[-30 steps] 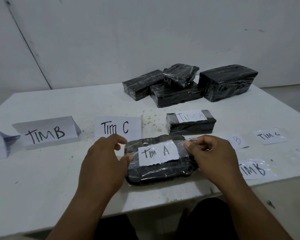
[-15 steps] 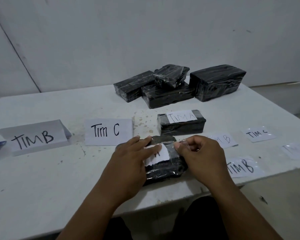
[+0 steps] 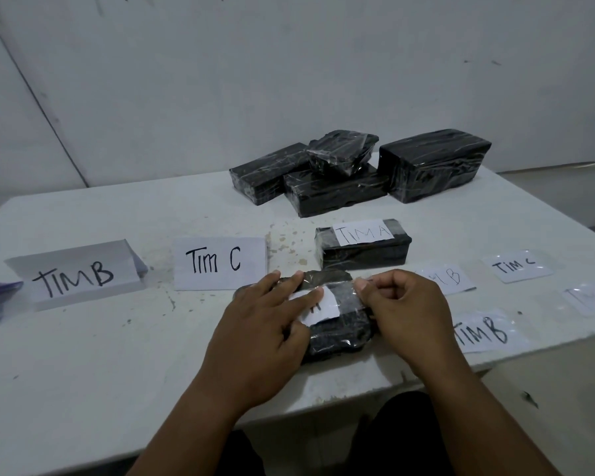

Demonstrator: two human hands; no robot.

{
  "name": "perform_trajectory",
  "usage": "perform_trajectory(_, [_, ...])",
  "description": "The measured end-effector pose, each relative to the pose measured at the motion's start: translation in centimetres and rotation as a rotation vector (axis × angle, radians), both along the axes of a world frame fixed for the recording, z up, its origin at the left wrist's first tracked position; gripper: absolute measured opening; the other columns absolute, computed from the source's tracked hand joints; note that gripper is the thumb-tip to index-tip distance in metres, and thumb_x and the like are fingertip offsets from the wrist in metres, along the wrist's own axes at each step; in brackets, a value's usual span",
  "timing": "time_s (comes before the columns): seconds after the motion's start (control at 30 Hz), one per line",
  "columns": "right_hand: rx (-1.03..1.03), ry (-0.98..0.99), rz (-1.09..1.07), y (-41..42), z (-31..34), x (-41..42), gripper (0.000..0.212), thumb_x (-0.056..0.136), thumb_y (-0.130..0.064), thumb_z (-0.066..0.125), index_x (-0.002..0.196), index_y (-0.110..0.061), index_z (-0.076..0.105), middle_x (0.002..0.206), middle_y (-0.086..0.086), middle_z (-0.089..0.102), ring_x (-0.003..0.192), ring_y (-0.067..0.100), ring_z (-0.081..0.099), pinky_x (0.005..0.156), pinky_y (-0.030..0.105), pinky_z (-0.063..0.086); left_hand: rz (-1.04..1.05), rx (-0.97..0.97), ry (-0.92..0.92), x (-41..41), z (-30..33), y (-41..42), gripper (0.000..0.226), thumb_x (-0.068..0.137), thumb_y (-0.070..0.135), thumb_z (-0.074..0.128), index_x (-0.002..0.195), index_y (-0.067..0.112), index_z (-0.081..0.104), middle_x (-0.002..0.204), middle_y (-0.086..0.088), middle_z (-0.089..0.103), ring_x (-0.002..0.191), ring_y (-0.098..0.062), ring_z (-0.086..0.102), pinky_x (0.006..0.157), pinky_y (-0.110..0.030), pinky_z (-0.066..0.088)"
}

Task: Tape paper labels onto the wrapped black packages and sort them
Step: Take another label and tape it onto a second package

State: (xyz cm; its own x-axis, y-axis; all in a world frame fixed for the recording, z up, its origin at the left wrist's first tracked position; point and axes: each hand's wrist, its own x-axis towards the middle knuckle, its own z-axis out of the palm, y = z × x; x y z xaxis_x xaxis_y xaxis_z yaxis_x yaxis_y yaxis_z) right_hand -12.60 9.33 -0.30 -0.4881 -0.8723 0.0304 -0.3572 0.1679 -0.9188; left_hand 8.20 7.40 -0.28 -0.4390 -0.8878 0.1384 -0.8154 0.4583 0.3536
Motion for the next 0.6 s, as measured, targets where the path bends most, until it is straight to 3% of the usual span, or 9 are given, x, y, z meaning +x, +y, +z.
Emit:
perform_trajectory(0.07, [0.01, 0.027, -0.015, 0.2, 0.3, 0.2, 0.017, 0.086, -0.038, 0.078, 0.077, -0.026, 0.072, 0.066, -0.013, 0.072, 0.064, -0.007, 0.065, 0.05, 0.007, 0.042, -0.002, -0.009, -0.006, 0.0, -0.1, 0.0, 0.063, 0.088, 0.052, 0.016, 0.148, 0.059, 0.036, 0.163, 0.028, 0.022, 0.152, 0.002, 0.009, 0.124, -0.029, 0.01])
perform_trajectory(0.2, [0.05, 0.117, -0.043, 0.5, 0.9, 0.9, 0.016, 0.088, -0.041, 0.076, 0.09, -0.028, 0.068, 0.074, -0.011, 0.07, 0.064, -0.004, 0.064, 0.048, 0.008, 0.036, -0.006, -0.02, -0.012, 0.0, -0.1, 0.0, 0.062, 0.089, 0.052, 0.017, 0.148, 0.058, 0.036, 0.164, 0.027, 0.022, 0.152, 0.001, 0.009, 0.12, -0.026, 0.008])
perform_trajectory(0.4, [-0.116, 0.366, -0.079, 1.3, 1.1, 1.7, 0.04, 0.084, -0.029, 0.082, 0.117, -0.028, 0.059, 0.116, -0.01, 0.053, 0.092, 0.008, 0.061, 0.065, 0.014, 0.043, -0.005, -0.049, -0.006, 0.2, -0.3, 0.2, 0.053, 0.098, 0.051, 0.02, 0.149, 0.057, 0.034, 0.163, 0.028, 0.022, 0.153, 0.002, 0.008, 0.119, -0.024, 0.005])
perform_trajectory(0.5, [-0.277, 0.474, -0.089, 1.6, 1.3, 1.7, 0.03, 0.089, -0.01, 0.074, 0.116, -0.019, 0.064, 0.118, -0.003, 0.058, 0.096, 0.01, 0.059, 0.075, 0.01, 0.043, -0.008, -0.06, -0.014, 0.2, -0.4, 0.2, 0.051, 0.1, 0.052, 0.023, 0.149, 0.058, 0.032, 0.163, 0.03, 0.02, 0.152, 0.003, 0.006, 0.119, -0.024, 0.003])
perform_trajectory(0.6, [-0.318, 0.557, -0.002, 2.4, 1.4, 2.8, 0.024, 0.097, -0.019, 0.06, 0.121, -0.017, 0.063, 0.118, -0.002, 0.06, 0.103, 0.007, 0.055, 0.084, 0.01, 0.041, -0.004, -0.073, -0.019, 0.1, -0.5, 0.1, 0.052, 0.098, 0.053, 0.022, 0.149, 0.058, 0.033, 0.163, 0.03, 0.02, 0.152, 0.004, 0.006, 0.119, -0.023, 0.003])
